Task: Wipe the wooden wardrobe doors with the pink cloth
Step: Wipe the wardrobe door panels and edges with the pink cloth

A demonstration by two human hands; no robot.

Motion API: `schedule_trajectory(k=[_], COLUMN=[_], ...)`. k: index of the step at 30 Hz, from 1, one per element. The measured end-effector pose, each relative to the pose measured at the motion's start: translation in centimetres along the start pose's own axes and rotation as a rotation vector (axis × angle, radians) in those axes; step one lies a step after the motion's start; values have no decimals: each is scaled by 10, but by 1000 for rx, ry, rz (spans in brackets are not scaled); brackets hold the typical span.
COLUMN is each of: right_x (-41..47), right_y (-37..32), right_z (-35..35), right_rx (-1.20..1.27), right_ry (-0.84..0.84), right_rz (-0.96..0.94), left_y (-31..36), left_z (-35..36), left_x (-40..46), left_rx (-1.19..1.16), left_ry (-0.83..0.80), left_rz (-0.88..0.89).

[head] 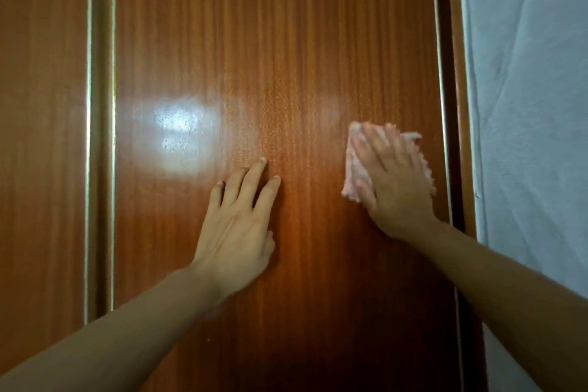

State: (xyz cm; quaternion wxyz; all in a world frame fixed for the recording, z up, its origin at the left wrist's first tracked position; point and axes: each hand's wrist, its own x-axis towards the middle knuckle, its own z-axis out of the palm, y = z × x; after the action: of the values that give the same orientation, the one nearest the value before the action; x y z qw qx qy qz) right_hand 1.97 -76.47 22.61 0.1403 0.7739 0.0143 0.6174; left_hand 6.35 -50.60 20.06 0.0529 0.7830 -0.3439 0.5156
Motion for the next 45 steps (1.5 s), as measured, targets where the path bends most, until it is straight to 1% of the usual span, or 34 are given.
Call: schedule_trajectory(k=[2, 4, 6, 8, 10, 12, 14, 16, 17, 19, 20, 22, 24, 25, 27, 29, 30, 31, 32, 34, 36, 37, 38, 39, 40, 42, 43, 44, 45], right_x=[22, -2, -67, -139, -161, -129, -67, -6, 10, 7, -14, -84, -175, -221, -291, -314, -307, -289, -263, -200, -152, -146, -153, -171, -198, -253, -270, -273, -263], right_y=[17, 4, -17, -27, -14, 4, 24, 43, 48, 43, 33, 7, -20, -31, -42, -40, -35, -32, -30, -30, -37, -47, -60, -75, -91, -116, -119, -116, -111], right_z=[-10, -4, 7, 13, 11, 6, -2, -16, -19, -14, -7, 8, 21, 25, 31, 29, 27, 24, 22, 19, 16, 18, 24, 30, 36, 42, 44, 45, 44], right_rx=[16, 28, 46, 30, 31, 37, 33, 45, 58, 65, 47, 31, 41, 23, -79, -120, -103, -74, -16, 93, 103, 85, 74, 76, 75, 44, 21, 19, 29], right_ry=[37, 52, -9, -112, -161, -150, -56, -26, -6, 31, 47, 18, -86, -151, -271, -355, -366, -352, -312, -206, -121, -101, -94, -106, -141, -255, -295, -313, -325], right_rz=[155, 177, 76, -29, -82, -59, 64, 169, 199, 219, 212, 171, 105, 41, -175, -348, -374, -361, -290, -24, 202, 251, 245, 174, 37, -311, -441, -528, -569], left_y=[8, 17, 27, 33, 36, 35, 33, 32, 33, 34, 35, 39, 45, 48, 53, 56, 56, 54, 53, 50, 48, 47, 46, 45, 43, 36, 30, 24, 18], left_z=[-1, 1, 8, 16, 24, 27, 27, 29, 29, 30, 31, 35, 43, 47, 55, 60, 62, 63, 63, 63, 65, 67, 70, 73, 75, 77, 77, 76, 74], left_x=[15, 20, 14, 3, -7, -13, -16, -17, -18, -21, -27, -40, -61, -74, -97, -115, -122, -127, -132, -137, -142, -145, -151, -156, -162, -175, -181, -185, -188], left_rx=[-11, -26, -37, -29, -18, -5, -1, 4, 4, 5, 5, 6, 16, 25, 30, 38, 43, 49, 55, 66, 81, 89, 95, 96, 97, 98, 98, 104, 111], left_ry=[28, 39, 35, 11, -6, -25, -30, -19, -11, -1, -5, -28, -73, -100, -151, -202, -222, -235, -245, -249, -245, -244, -246, -248, -252, -266, -270, -276, -281], left_rz=[24, 23, 16, 36, 85, 122, 128, 130, 131, 121, 107, 93, 107, 125, 163, 194, 205, 214, 216, 210, 203, 199, 196, 191, 185, 164, 151, 135, 118])
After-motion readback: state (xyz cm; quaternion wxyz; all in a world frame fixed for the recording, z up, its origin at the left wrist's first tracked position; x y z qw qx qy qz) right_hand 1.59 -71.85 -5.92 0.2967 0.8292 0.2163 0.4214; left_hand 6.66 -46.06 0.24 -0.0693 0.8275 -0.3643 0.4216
